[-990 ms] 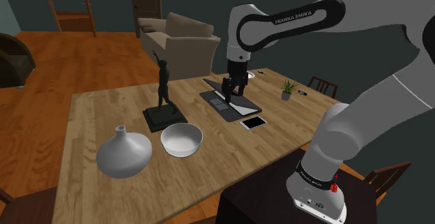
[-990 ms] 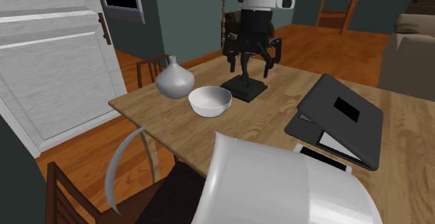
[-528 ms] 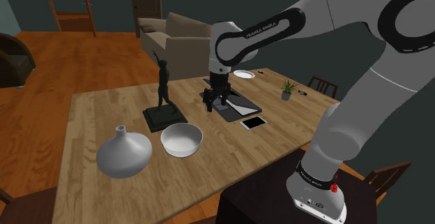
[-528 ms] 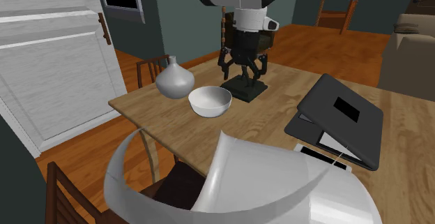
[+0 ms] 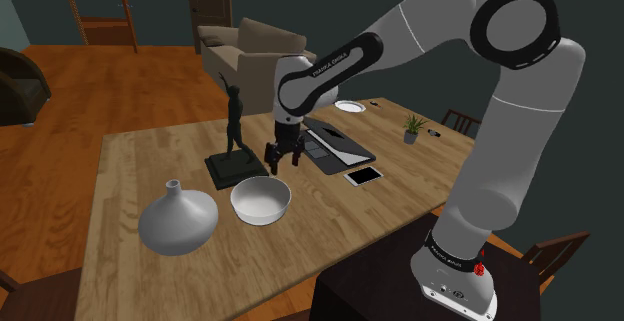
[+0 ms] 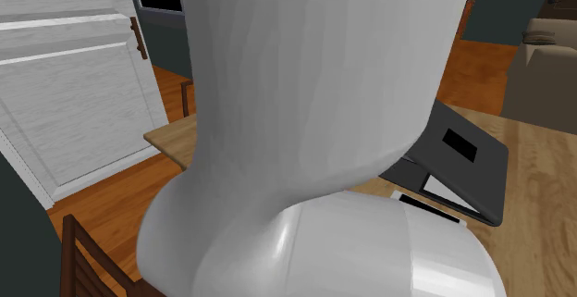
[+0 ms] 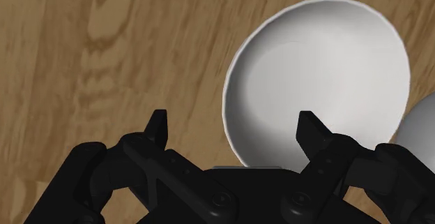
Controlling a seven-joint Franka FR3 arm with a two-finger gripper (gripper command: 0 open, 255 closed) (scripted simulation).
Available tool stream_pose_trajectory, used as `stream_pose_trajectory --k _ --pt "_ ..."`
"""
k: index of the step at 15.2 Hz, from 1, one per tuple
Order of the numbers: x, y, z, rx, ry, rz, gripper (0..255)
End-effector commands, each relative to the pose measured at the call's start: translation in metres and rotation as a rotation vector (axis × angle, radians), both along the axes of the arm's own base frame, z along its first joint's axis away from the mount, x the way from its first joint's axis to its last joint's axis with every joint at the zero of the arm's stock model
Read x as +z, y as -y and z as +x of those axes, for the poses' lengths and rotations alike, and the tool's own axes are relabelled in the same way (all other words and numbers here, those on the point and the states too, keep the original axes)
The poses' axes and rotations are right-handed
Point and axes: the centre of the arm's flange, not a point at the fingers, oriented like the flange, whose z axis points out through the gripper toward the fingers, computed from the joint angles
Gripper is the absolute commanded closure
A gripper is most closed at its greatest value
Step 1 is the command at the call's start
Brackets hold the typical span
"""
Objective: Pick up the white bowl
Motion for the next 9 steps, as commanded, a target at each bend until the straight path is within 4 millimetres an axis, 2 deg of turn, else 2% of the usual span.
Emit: stream_pose_trajectory --k 1,7,9 --pt "-0.011 -0.003 0.005 -0.001 0.001 0.004 0" --pt "-0.045 -0.003 0.005 -0.001 0.001 0.004 0" --pt "-0.045 -0.003 0.005 -0.001 0.001 0.004 0"
